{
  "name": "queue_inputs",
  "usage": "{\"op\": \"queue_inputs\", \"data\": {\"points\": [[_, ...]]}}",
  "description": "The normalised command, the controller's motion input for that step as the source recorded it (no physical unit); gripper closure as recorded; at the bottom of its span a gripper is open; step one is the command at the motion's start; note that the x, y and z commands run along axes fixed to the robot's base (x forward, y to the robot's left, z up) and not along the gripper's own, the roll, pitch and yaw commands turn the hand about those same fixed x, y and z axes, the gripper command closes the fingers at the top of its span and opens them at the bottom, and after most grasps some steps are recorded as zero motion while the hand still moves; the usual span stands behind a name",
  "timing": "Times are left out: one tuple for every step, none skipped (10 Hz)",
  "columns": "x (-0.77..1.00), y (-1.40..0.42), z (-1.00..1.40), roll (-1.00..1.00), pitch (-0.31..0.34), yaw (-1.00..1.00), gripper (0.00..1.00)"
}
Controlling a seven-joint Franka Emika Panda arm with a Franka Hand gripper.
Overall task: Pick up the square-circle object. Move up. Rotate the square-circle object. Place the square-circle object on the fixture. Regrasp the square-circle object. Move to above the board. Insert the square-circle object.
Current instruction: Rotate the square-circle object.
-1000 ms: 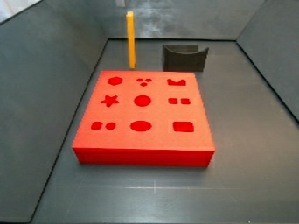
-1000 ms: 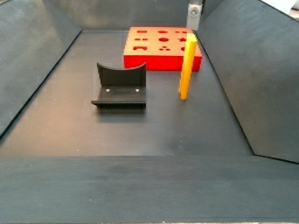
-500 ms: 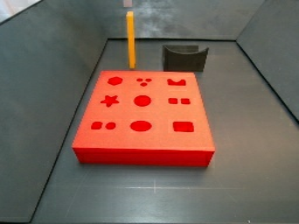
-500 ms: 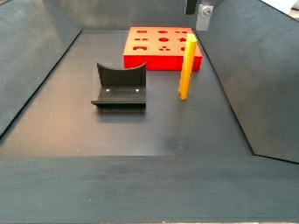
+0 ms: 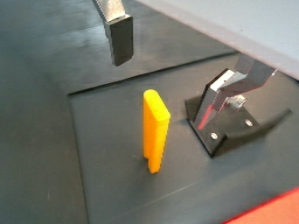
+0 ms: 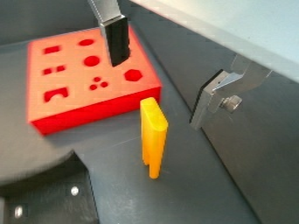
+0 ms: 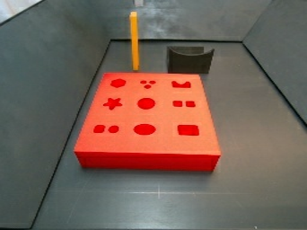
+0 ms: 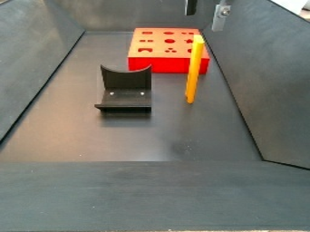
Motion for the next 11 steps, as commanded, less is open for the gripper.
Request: {"op": "queue_inputs", "data": {"points": [[0.02,0.00,-0.01,0.00,0.020,1.00,0.00],[0.02,0.00,-0.01,0.00,0.021,1.00,0.00],[0.02,0.00,-0.01,0.00,0.022,1.00,0.00],[0.02,0.00,-0.01,0.00,0.024,1.00,0.00],[0.02,0.00,-0.01,0.00,0.026,1.00,0.00],[0.02,0.00,-0.01,0.00,0.028,1.00,0.00],[0.02,0.00,-0.01,0.00,0.032,1.00,0.00],[0.02,0.00,-0.01,0.00,0.034,1.00,0.00],[0.02,0.00,-0.01,0.00,0.039,1.00,0.00],[0.02,0.00,-0.01,0.00,0.043,1.00,0.00],[0.02,0.00,-0.01,0.00,0.050,1.00,0.00]]}}
